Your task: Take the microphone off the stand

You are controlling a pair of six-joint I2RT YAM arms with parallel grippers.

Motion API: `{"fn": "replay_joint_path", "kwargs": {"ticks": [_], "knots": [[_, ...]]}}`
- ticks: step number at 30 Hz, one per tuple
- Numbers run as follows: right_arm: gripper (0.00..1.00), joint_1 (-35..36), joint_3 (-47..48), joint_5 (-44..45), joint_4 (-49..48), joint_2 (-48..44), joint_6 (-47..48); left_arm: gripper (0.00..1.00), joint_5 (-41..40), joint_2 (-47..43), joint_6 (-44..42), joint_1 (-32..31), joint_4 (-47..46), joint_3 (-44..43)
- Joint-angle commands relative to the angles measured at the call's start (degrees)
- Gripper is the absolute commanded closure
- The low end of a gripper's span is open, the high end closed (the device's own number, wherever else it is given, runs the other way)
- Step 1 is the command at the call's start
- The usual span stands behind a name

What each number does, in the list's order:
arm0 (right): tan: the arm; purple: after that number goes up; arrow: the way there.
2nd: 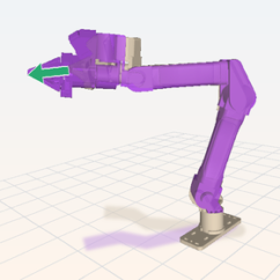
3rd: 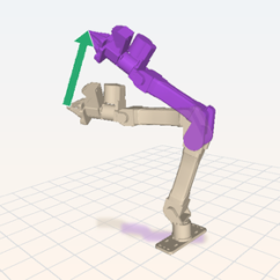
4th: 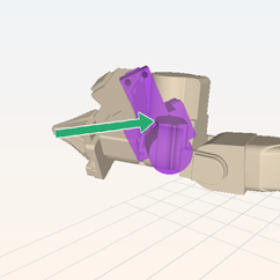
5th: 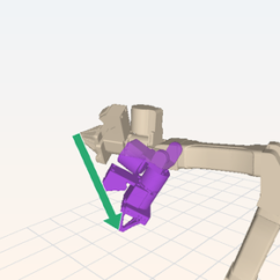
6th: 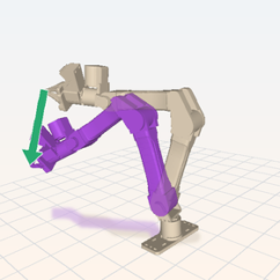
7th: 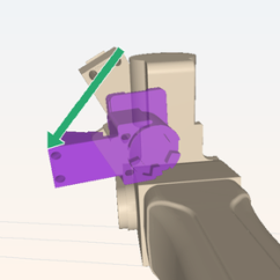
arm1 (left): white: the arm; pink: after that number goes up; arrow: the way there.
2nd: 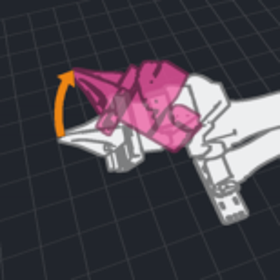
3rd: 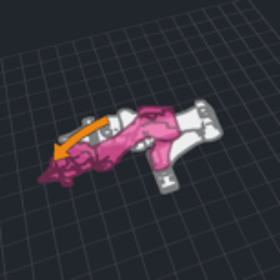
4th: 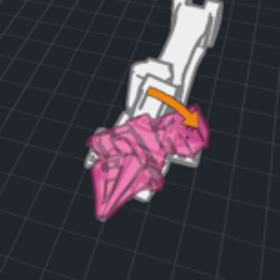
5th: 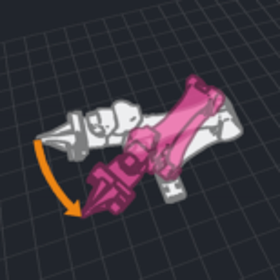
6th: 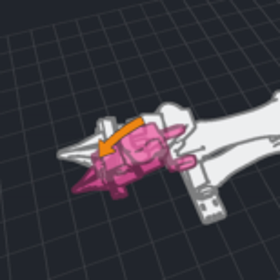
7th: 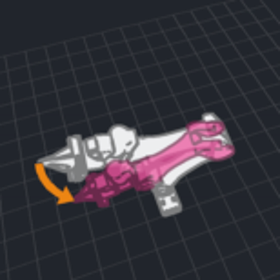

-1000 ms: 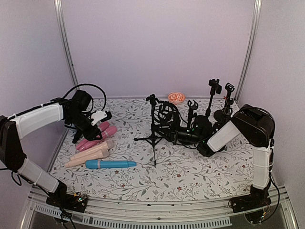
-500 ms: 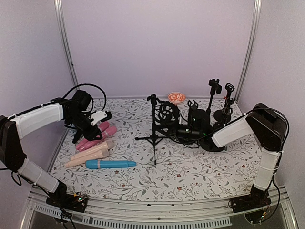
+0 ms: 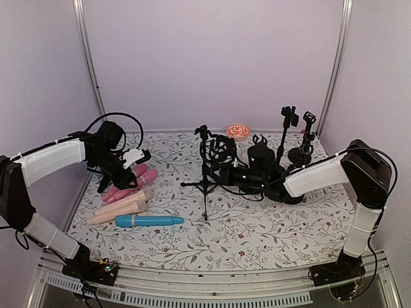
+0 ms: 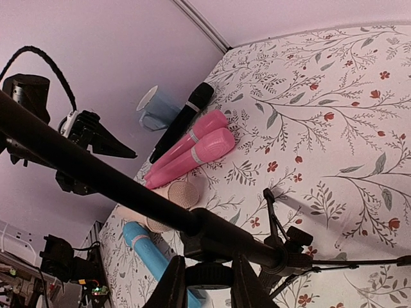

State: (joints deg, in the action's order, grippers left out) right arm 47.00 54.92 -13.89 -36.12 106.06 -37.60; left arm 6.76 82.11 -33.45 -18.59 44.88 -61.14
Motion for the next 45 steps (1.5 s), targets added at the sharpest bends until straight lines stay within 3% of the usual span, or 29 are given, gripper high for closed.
{"fn": "replay_joint_path", "kwargs": {"ticks": [1,7,11,18,23,34,40,45], "knots": [[0.71,-0.1,-1.0,3.7,7.1,-1.6,2.3,0.44,0.0,-0.3,-0.5,-0.6,0.9,-1.9],[0.48,-0.8,-1.0,-6.8,0.1,-2.3,-3.8,0.44,-0.2,-0.3,-0.5,-0.7,1.1,-2.2],[0.44,-2.2,-4.1,-13.8,-8.3,-1.5,-12.8,0.44,-0.1,-0.5,-0.4,-0.7,1.1,-1.9],[0.49,-4.2,-8.6,-18.0,-29.6,4.4,-34.3,0.44,0.0,-0.4,-0.3,-0.7,1.3,-2.0],[0.52,-4.5,-7.1,-18.2,-39.2,9.8,-45.0,0.44,-0.2,-1.1,-0.3,-0.7,1.4,-1.8],[0.53,-4.6,-2.9,-17.5,-45.7,15.7,-52.4,0.44,-0.1,-0.9,-0.4,-0.7,1.4,-1.5],[0.60,-4.9,-2.2,-17.3,-46.2,17.1,-53.7,0.44,-0.3,-0.9,-0.6,-0.7,1.4,-1.6],[0.71,-5.1,-2.5,-17.3,-46.7,17.3,-53.8,0.44,-0.3,-0.7,-0.6,-0.7,1.4,-1.7]]}}
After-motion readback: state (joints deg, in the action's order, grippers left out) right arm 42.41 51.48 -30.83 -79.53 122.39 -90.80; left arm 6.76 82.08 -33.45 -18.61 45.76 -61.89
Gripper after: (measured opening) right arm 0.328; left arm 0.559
